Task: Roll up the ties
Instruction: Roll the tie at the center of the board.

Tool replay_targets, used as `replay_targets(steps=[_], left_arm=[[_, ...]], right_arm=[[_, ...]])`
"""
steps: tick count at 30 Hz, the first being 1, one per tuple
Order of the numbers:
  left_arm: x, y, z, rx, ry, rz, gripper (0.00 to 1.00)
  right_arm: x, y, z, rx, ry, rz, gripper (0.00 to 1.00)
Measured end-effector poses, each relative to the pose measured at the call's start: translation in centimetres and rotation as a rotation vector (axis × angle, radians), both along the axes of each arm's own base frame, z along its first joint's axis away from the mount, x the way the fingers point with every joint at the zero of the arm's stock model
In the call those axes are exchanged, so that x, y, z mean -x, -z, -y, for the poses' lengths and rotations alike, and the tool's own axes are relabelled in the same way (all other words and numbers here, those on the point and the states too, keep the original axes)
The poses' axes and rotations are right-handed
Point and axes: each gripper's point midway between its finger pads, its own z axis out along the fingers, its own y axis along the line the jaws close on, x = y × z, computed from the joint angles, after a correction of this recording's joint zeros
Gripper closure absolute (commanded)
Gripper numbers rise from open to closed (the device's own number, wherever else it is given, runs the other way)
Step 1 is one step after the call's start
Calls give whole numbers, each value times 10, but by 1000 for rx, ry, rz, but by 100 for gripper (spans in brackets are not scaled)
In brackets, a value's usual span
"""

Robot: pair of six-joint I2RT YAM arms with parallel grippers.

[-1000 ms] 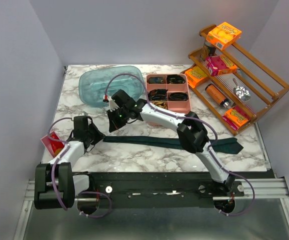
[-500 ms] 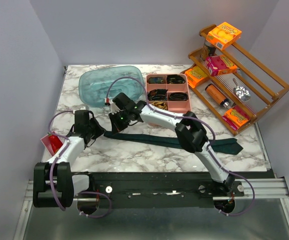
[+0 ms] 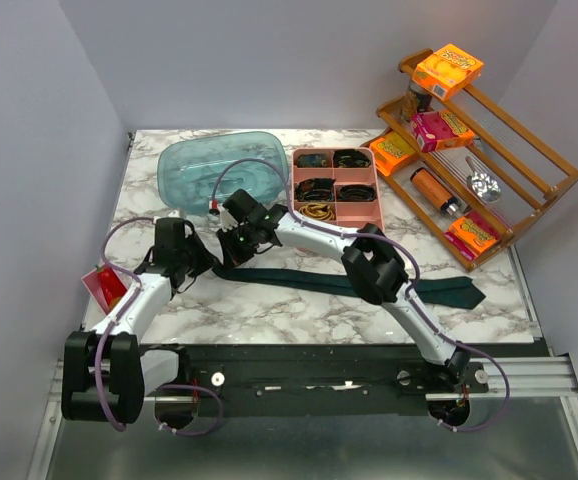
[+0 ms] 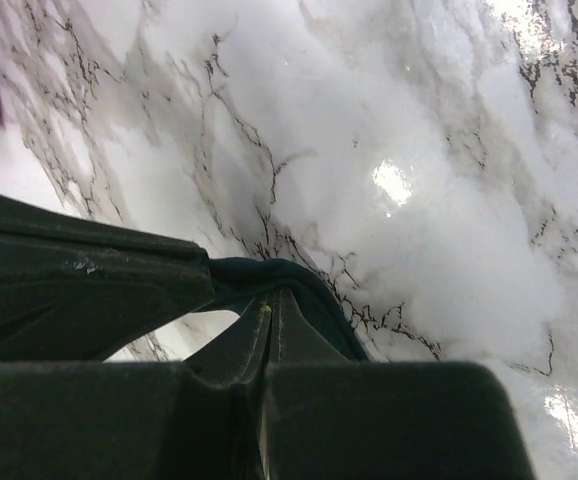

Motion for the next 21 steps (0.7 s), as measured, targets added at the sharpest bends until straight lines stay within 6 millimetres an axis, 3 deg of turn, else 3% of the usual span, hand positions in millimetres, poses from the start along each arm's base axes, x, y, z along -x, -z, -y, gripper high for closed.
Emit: replay_targets(steps=[8, 21], left_arm=[[-1, -6, 7, 5, 17, 15, 100], [-1, -23, 2, -5, -17, 54, 100]], right_arm=[[-2, 0, -1, 9, 18, 0, 94], [-6, 3, 2, 26, 37, 11, 94]])
